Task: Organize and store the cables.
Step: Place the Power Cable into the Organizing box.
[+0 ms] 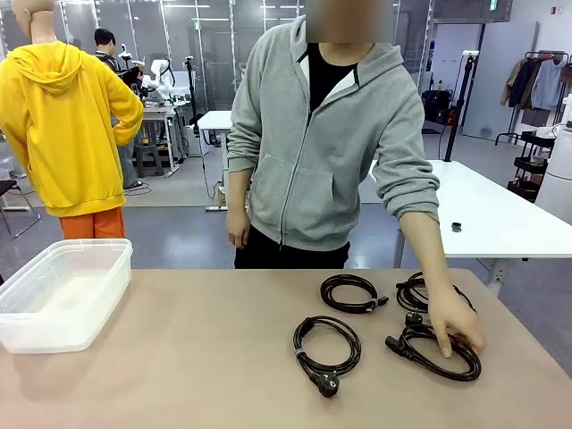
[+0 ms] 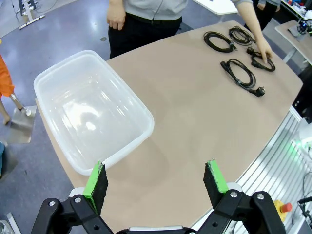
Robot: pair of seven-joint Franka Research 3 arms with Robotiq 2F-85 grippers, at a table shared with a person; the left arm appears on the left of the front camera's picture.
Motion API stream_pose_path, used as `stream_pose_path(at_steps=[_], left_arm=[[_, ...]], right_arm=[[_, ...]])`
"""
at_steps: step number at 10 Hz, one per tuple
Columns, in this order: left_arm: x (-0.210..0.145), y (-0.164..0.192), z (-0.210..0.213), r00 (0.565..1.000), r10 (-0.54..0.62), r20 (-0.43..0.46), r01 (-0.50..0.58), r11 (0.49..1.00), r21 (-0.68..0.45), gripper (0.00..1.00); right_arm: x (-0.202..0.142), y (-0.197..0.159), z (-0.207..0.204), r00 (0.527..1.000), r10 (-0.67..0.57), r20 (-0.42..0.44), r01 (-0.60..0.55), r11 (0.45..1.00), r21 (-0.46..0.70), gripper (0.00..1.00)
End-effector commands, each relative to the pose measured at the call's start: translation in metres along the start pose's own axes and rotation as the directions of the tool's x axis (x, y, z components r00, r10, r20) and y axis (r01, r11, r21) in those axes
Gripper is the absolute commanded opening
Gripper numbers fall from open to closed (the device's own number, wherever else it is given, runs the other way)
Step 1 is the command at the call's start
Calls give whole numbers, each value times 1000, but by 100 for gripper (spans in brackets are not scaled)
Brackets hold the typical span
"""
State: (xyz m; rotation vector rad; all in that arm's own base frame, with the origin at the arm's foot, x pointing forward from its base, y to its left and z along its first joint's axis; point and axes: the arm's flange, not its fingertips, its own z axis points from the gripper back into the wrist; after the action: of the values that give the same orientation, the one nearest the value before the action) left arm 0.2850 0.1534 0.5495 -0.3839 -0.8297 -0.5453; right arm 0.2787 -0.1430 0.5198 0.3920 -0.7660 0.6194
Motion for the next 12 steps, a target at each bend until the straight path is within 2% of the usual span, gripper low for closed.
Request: stream_pose_path(at_steps=[1, 12], left_arm=[[2, 4, 2, 1000, -16, 9, 16, 1000, -14, 100], [2, 4, 2, 1000, -16, 9, 16, 1000, -14, 100]], right_arm=[[-1, -1, 0, 1000, 17, 0, -17, 1000, 10, 100], [-1, -1, 0, 1000, 17, 0, -17, 1000, 10, 100]])
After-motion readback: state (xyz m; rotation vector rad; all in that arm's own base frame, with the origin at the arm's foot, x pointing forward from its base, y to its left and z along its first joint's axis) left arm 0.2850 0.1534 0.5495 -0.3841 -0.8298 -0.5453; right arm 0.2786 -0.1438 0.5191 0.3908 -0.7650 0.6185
